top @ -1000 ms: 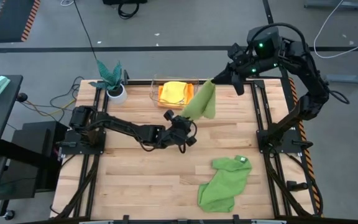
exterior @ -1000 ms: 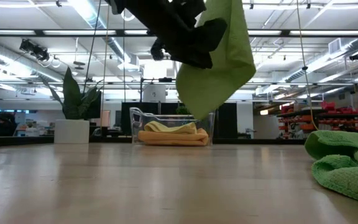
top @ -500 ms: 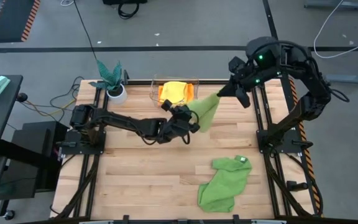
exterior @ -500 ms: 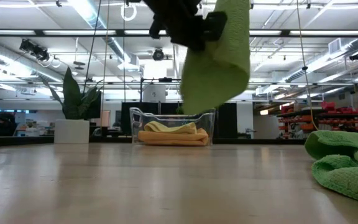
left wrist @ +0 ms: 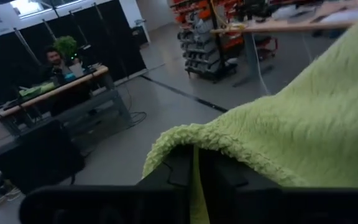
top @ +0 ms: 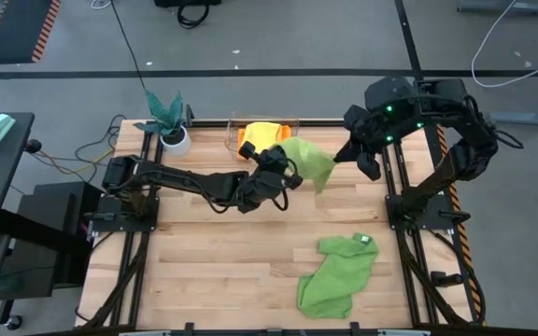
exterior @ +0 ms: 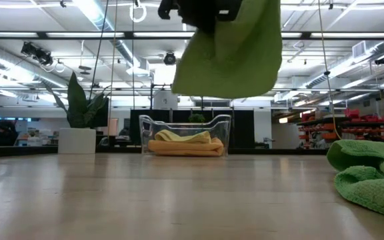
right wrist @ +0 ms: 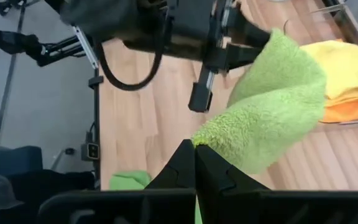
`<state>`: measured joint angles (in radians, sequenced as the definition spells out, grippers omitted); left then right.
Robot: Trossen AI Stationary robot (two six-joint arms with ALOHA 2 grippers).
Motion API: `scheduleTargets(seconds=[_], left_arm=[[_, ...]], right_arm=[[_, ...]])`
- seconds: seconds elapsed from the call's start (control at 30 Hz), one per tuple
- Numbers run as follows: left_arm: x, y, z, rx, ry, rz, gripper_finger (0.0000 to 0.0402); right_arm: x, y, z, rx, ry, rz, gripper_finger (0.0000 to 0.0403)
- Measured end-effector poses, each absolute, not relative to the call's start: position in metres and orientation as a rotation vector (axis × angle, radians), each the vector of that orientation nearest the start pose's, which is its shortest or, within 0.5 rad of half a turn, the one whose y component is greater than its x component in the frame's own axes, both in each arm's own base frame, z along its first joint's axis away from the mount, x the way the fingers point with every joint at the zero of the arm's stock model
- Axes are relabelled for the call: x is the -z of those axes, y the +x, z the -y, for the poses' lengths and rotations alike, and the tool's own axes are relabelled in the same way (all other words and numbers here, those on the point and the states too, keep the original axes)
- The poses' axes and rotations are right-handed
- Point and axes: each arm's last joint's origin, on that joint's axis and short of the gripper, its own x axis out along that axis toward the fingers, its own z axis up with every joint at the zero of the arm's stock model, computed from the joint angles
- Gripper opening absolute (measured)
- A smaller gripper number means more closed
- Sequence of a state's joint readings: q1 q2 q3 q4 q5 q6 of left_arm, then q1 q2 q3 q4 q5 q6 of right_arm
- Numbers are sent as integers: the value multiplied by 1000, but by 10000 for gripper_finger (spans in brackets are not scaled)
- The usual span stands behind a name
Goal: Fold microfiber towels
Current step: Fold the light green towel
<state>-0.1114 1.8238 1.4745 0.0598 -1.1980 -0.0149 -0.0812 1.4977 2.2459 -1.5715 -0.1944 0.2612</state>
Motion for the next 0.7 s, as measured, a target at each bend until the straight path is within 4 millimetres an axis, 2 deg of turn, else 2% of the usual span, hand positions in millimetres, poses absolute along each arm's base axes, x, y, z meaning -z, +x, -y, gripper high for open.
scheduleTargets(seconds=[0.23,0.43,0.57,0.7], left_arm=[[-337,401,23,-1071,129,-174,28],[-346,393,24,-1068,112,-166,31],[-340,386,25,-1075,40,-182,22],[-325,376,29,-1093,-19,-243,12]], right_arm=[[-491,213,19,93,335,-891,0],[-469,217,38,156,342,-979,0],[-451,217,49,204,363,-1032,0],[-429,213,48,210,375,-1058,0]])
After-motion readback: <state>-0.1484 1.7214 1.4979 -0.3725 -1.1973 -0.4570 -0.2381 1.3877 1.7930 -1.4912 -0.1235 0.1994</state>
